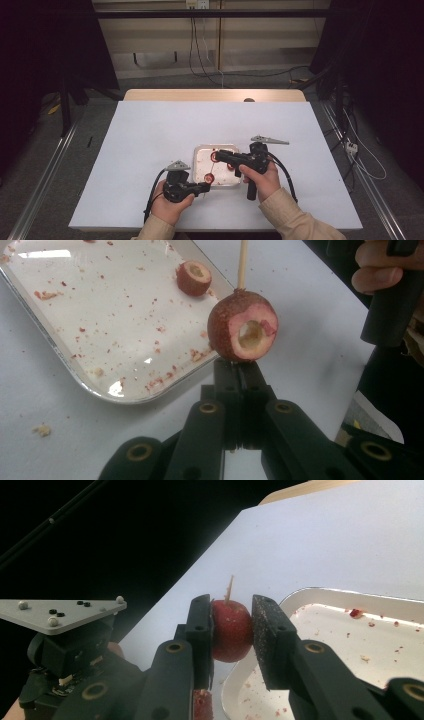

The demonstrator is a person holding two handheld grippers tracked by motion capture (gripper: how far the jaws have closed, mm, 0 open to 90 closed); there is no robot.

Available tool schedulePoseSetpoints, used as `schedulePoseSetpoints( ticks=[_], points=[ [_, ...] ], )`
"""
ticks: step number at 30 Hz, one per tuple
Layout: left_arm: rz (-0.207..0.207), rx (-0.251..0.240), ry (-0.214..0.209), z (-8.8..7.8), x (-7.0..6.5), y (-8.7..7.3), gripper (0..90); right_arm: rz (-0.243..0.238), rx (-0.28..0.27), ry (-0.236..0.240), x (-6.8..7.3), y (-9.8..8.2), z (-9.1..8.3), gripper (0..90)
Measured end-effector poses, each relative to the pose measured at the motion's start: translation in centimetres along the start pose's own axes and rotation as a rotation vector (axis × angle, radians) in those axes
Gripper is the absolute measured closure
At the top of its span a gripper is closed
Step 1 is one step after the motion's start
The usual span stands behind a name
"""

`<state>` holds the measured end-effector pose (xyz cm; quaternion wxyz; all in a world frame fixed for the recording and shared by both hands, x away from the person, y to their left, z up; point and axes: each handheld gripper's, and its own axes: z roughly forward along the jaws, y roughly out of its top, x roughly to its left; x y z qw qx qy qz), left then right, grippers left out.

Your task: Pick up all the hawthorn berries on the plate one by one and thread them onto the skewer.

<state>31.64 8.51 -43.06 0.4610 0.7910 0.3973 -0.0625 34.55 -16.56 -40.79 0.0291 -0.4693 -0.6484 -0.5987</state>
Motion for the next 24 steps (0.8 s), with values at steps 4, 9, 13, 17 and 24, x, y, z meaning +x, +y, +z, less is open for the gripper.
schedulePoseSetpoints(
  ticks=[4,9,13,17,24],
  points=[
    [0.002,0.004,-0.001,0.1,-0.1,0.0,89.9,-0.009,0.002,-0.005,0.2,-0.1,0.0,71.8],
    [-0.005,-0.049,0.003,-0.5,-0.2,0.5,90.0,-0.014,0.055,0.016,0.5,-0.6,0.4,71.9],
    [-0.023,-0.037,-0.01,-0.3,0.2,0.2,90.0,-0.029,0.064,0.011,0.8,-1.2,0.9,71.9],
    [-0.024,-0.035,0.001,-0.4,0.4,0.2,89.9,-0.02,0.057,0.018,0.5,-1.4,1.1,69.6],
    [-0.03,-0.038,0.01,-0.7,0.6,0.1,89.8,-0.03,0.014,-0.033,-0.5,-0.3,0.1,53.0]
  ],
)
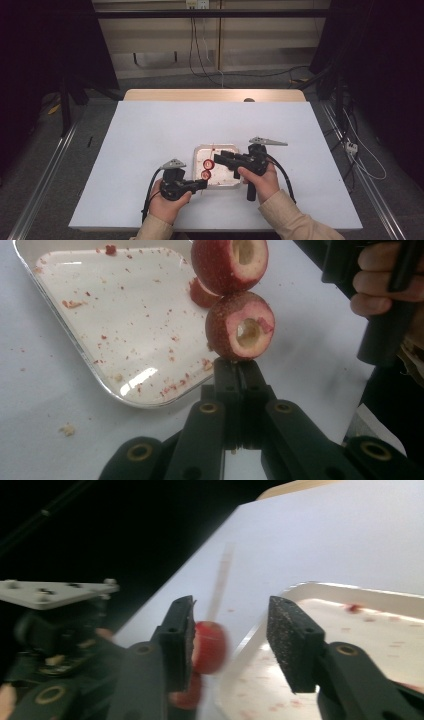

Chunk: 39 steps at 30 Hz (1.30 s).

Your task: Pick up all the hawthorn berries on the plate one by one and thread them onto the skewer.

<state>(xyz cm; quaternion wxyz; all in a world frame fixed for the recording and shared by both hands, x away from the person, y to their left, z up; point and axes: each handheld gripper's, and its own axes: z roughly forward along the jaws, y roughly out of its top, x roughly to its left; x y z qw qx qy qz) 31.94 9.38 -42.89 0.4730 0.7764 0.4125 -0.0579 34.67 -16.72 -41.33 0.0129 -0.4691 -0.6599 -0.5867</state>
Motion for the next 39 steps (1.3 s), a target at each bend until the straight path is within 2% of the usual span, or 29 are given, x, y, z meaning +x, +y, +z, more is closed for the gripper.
schedulePoseSetpoints(
  ticks=[2,6,8,12,15,25,28,32,37,39],
  points=[
    [-0.002,-0.001,-0.002,0.0,0.0,-0.1,89.8,-0.014,0.012,-0.046,-0.9,0.2,-0.3,47.2],
    [0.003,0.002,-0.001,-0.1,0.2,-0.1,89.8,-0.043,0.03,-0.118,-2.3,0.2,-0.9,41.9],
    [0.002,-0.001,0.0,-0.1,0.2,-0.1,89.7,-0.062,0.043,-0.143,-2.7,0.2,-0.9,38.8],
    [0.004,0.003,-0.006,-0.2,0.3,-0.1,89.7,-0.134,0.089,-0.203,-3.2,0.0,-0.6,35.4],
    [0.005,0.001,-0.007,-0.2,0.3,-0.1,89.7,-0.175,0.12,-0.233,-3.4,-0.1,-0.2,35.0],
    [0.005,0.004,-0.013,-0.2,0.4,-0.2,89.7,-0.248,0.168,-0.301,-4.1,-0.4,0.3,35.0],
    [0.006,0.006,-0.012,-0.2,0.4,-0.2,89.7,-0.255,0.189,-0.303,-4.1,-0.6,0.5,34.5],
    [0.001,0.006,-0.012,-0.1,0.4,-0.2,89.7,-0.286,0.204,-0.314,-4.0,-0.8,0.7,26.1],
    [0.003,0.009,-0.013,-0.1,0.4,-0.2,89.6,-0.286,0.196,-0.318,-4.2,-0.7,0.6,18.7],
    [0.003,0.01,-0.014,0.0,0.5,-0.2,89.7,-0.283,0.202,-0.321,-4.3,-0.6,0.6,18.4]
  ],
)
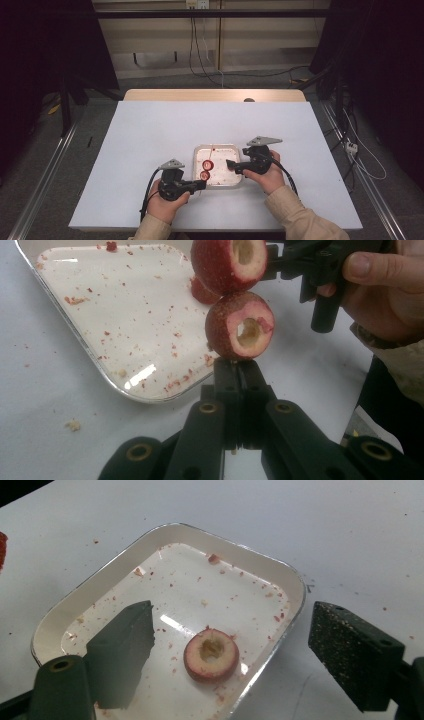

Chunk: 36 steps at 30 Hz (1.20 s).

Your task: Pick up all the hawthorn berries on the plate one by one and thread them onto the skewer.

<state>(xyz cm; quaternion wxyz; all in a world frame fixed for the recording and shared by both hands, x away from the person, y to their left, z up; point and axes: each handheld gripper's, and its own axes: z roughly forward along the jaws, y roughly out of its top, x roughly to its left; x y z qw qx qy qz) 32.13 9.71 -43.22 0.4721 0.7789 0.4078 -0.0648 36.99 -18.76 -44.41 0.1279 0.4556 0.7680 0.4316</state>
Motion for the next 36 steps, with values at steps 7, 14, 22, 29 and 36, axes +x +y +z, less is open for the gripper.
schedulePoseSetpoints(
  ticks=[7,14,22,29,36],
  points=[
    [0.005,0.003,-0.002,0.1,0.0,0.0,89.6,0.004,0.031,0.039,-0.3,0.0,0.0,42.8],
    [0.003,0.002,0.001,0.0,0.0,0.0,89.6,-0.019,0.04,0.058,-0.2,-0.1,0.4,62.8],
    [0.009,0.007,0.0,0.0,-0.1,0.0,89.7,-0.015,0.078,0.057,-0.1,-0.3,0.4,68.1],
    [0.015,0.002,0.001,0.0,-0.2,0.0,89.6,0.022,0.101,0.122,0.5,-0.8,-0.1,79.2],
    [0.012,-0.002,0.001,0.0,-0.2,0.1,89.6,0.003,0.093,0.145,1.4,-0.8,-0.2,80.4]
  ],
)
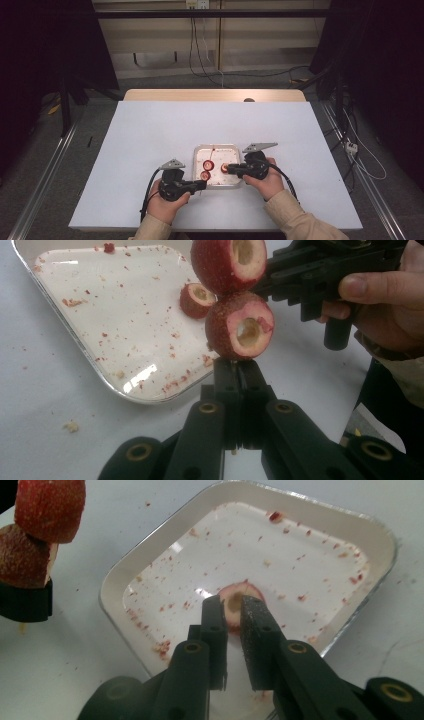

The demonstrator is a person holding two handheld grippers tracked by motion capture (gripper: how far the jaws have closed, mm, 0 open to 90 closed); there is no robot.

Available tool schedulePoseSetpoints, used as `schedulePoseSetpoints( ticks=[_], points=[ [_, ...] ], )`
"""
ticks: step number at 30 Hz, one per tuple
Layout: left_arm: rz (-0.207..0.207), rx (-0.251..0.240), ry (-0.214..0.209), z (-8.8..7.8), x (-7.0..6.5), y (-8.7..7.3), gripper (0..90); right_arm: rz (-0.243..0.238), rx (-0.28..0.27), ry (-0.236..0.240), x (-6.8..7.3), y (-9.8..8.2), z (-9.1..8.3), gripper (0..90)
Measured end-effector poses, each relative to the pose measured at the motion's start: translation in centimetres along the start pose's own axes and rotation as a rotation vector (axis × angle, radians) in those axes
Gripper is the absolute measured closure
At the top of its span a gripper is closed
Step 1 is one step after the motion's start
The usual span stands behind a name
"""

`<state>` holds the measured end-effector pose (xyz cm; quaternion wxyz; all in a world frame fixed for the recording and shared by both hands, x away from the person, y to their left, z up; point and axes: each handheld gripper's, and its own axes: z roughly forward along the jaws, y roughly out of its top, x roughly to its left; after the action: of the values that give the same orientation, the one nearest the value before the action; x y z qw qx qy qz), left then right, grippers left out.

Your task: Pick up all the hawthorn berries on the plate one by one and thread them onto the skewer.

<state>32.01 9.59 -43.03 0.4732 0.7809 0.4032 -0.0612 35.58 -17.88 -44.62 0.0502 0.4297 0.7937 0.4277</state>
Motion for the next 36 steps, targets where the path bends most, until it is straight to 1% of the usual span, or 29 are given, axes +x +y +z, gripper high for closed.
schedulePoseSetpoints(
  ticks=[2,3,4,7,11,12,14,16,18,20,22,24,25,26,29,30,32,35,36],
  points=[
    [-0.004,-0.001,0.003,0.0,0.0,0.0,89.6,0.009,-0.037,-0.01,-0.3,0.3,-0.1,79.4],
    [-0.003,0.0,0.002,0.0,0.0,0.0,89.6,0.01,-0.05,-0.031,-0.6,0.6,0.0,78.8],
    [0.0,0.0,0.001,0.0,0.0,0.0,89.6,0.012,-0.054,-0.036,-0.7,0.6,0.1,78.7],
    [0.001,0.003,0.0,0.0,0.0,0.0,89.6,0.043,-0.071,-0.021,-1.2,0.9,0.7,75.8],
    [-0.003,0.003,0.002,0.0,0.1,0.0,89.6,0.045,-0.041,-0.014,-1.2,0.7,1.5,72.6],
    [-0.002,0.003,0.001,0.0,0.1,0.0,89.6,0.053,-0.034,-0.006,-1.1,0.6,1.6,70.5],
    [-0.002,0.002,0.002,-0.1,0.1,0.0,89.6,0.062,-0.027,0.002,-1.1,0.5,1.5,70.0],
    [0.003,0.002,0.002,-0.1,0.0,0.0,89.6,0.066,-0.022,0.017,-1.0,0.4,1.4,70.0],
    [0.002,0.001,0.003,-0.1,0.0,0.0,89.6,0.084,-0.013,0.042,-0.7,0.3,1.2,70.1],
    [0.005,0.0,0.003,-0.2,0.0,0.0,89.6,0.087,-0.005,0.057,-0.5,0.1,1.0,72.7],
    [0.003,-0.002,0.005,-0.2,-0.1,0.0,89.5,0.092,0.008,0.065,-0.2,-0.1,0.9,73.2],
    [0.003,-0.003,0.005,-0.2,-0.1,0.0,89.6,0.094,0.011,0.083,0.0,-0.2,0.8,73.5],
    [0.003,-0.004,0.005,-0.2,-0.1,0.0,89.5,0.089,0.005,0.073,0.1,-0.2,0.7,71.3],
    [0.003,-0.003,0.006,-0.2,-0.1,0.0,89.5,0.085,-0.014,0.065,0.1,-0.1,0.6,68.5],
    [0.003,-0.001,0.006,-0.2,-0.1,0.0,89.6,0.109,-0.039,0.058,-0.1,0.0,0.8,64.9],
    [0.004,0.0,0.005,-0.2,0.0,0.0,89.5,0.106,-0.04,0.054,-0.2,0.0,0.9,64.0],
    [0.006,0.001,0.005,-0.2,0.0,0.0,89.6,0.108,-0.025,0.054,-0.4,-0.2,1.2,62.3],
    [0.005,0.002,0.007,-0.1,0.0,0.0,89.6,0.116,-0.024,0.068,-0.4,-0.3,1.6,62.0],
    [0.004,0.003,0.006,-0.1,0.0,0.0,89.6,0.127,-0.029,0.076,-0.3,-0.2,1.7,62.3]
  ],
)
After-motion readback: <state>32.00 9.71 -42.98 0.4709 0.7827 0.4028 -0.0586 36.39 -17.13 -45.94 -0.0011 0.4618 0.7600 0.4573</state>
